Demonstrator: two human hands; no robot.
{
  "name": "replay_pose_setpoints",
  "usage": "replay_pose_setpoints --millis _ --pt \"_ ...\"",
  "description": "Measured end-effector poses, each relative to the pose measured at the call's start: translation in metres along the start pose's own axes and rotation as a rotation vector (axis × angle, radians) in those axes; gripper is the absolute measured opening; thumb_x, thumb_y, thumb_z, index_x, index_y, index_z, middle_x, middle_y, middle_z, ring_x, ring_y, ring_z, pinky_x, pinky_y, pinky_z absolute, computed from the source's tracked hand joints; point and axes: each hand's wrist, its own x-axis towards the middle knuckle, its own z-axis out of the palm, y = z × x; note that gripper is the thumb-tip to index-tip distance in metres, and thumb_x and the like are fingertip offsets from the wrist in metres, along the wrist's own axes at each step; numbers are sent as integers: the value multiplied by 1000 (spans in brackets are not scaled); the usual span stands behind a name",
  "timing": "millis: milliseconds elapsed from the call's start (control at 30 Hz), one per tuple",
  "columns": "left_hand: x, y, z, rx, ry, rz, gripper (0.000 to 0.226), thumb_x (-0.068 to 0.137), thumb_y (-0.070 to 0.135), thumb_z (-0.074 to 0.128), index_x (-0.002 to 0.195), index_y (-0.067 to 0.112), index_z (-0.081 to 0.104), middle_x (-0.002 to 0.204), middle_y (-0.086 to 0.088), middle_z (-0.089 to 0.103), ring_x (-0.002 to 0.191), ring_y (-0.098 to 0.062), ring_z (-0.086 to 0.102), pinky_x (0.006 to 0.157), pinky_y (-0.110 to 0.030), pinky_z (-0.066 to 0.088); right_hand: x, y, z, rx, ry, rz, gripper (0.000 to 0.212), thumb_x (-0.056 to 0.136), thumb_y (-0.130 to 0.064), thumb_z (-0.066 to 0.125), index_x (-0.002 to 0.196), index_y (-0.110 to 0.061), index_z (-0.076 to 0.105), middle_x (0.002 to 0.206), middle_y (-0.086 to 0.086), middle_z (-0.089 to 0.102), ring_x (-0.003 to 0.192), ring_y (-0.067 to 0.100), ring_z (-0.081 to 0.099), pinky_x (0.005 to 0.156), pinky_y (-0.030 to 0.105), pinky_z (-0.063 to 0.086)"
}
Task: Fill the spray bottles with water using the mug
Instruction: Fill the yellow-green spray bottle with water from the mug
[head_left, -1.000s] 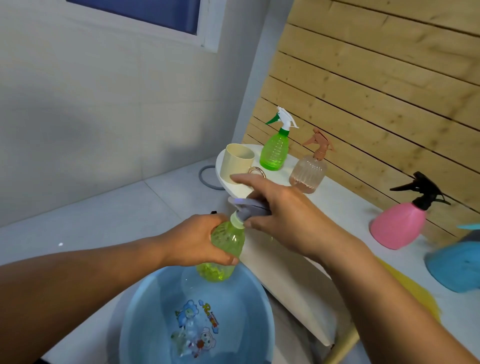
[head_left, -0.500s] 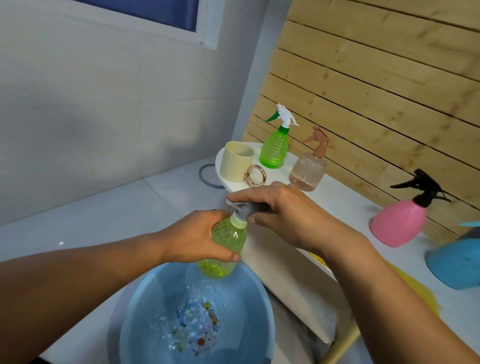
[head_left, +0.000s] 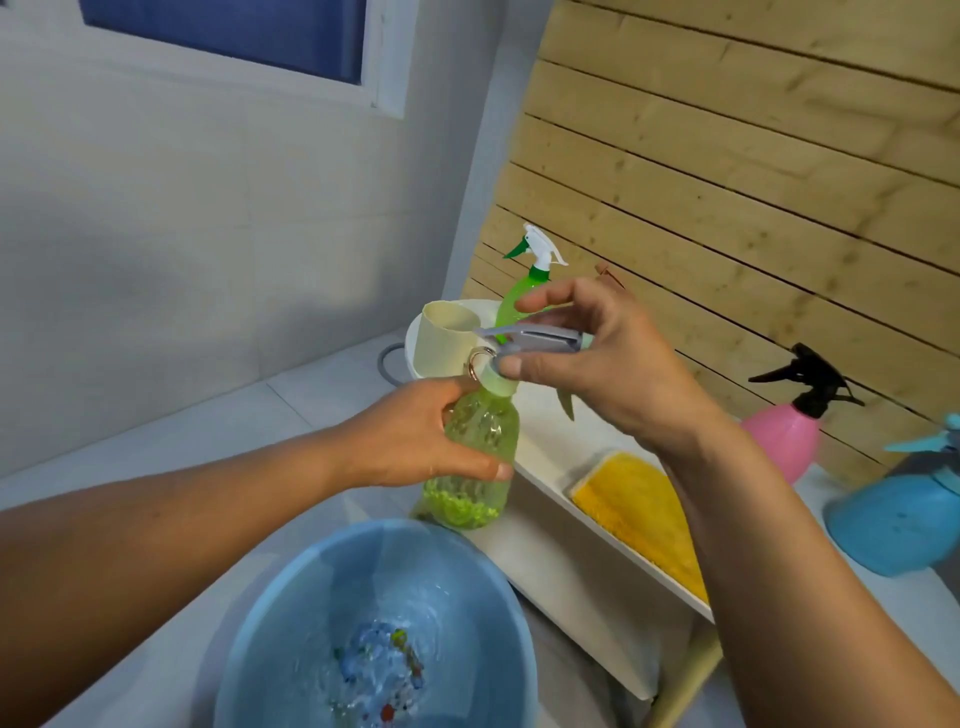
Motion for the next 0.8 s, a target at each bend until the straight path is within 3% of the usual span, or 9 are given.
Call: replay_pose_setpoints --millis 100,167,300,433,533,667,800 --pt "20 9 -6 32 -10 27 57 73 40 95 122 33 68 108 19 77 102 1 72 96 -32 59 3 7 -9 152 67 31 45 69 -5 90 105 -21 68 94 0 78 81 14 72 72 29 57" --pt "33 13 -8 54 -8 35 55 72 42 95 119 32 68 105 17 77 100 -1 73 97 -38 60 3 10 -13 222 104 60 46 66 -11 90 105 -22 68 93 2 78 80 19 69 72 34 51" --pt "64 22 -4 65 9 52 54 70 44 95 115 30 69 103 15 78 96 -3 74 96 -40 60 11 22 -24 334 241 77 49 58 -19 89 103 -18 71 97 5 77 88 22 70 84 45 51" --pt "88 28 9 70 3 58 52 68 48 95 110 31 69 99 14 78 92 -2 74 90 -37 62 19 42 -34 365 278 93 40 73 -17 89 108 -6 73 119 12 73 111 31 69 101 58 46" --pt "98 26 23 66 1 44 52 67 49 95 110 33 70 98 17 77 91 2 73 90 -33 61 18 56 -38 378 296 123 38 80 -15 82 114 -3 71 118 10 74 106 31 71 96 49 49" --pt "107 18 38 49 -10 11 55 66 48 95 111 33 69 100 18 78 93 2 73 93 -37 61 17 71 -41 356 280 145 32 83 -15 80 113 -5 72 108 15 76 94 22 70 89 44 50" --pt "114 17 42 54 -17 -4 54 67 48 95 113 36 68 100 21 77 92 5 71 93 -34 60 16 79 -44 375 310 146 31 85 -13 79 114 -5 72 109 13 76 94 19 70 87 40 55"
